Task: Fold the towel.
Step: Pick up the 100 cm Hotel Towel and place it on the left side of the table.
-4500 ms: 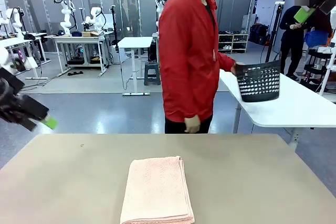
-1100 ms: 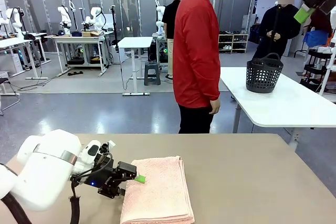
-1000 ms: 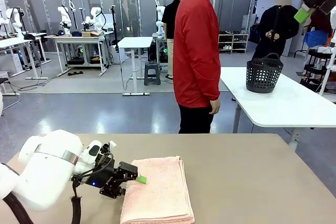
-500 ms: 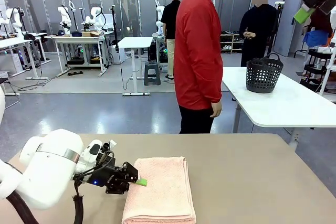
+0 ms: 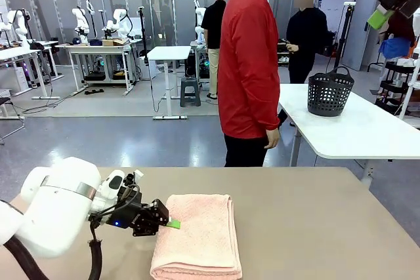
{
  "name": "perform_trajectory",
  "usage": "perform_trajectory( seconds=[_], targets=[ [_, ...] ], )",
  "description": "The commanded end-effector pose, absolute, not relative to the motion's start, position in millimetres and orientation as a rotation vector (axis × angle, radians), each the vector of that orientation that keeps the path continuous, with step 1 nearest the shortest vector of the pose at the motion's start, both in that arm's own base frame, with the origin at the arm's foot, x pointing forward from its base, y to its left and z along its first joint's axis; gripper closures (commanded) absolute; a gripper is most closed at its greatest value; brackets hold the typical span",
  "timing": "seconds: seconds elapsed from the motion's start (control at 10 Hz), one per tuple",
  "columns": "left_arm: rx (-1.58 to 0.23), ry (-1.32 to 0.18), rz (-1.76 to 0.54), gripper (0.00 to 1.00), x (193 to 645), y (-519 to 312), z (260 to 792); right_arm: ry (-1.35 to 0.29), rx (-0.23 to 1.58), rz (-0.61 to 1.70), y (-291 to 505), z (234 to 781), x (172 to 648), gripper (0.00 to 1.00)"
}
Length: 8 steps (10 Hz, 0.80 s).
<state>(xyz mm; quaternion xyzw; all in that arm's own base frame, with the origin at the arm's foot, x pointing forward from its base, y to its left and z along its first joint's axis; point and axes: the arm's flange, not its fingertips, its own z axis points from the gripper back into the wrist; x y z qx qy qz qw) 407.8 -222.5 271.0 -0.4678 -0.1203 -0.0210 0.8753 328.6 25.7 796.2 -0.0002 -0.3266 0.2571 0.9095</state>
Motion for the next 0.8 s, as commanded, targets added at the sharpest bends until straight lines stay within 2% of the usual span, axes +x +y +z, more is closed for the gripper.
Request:
perform_trajectory(
  seconds=[0.0,0.3,0.7],
  targets=[
    [-1.014,-0.274,-0.067,1.00,401.7,-203.7,283.7,-0.669,-0.003,0.542,23.8,795.9,327.2,0.00],
    [-1.009,-0.280,-0.084,1.00,400.5,-143.0,312.9,-0.669,-0.003,0.542,23.8,795.9,327.2,0.00],
    [-0.894,-0.293,-0.148,1.00,409.8,-21.4,333.7,-0.669,-0.003,0.542,23.8,795.9,327.2,0.00]
  ],
)
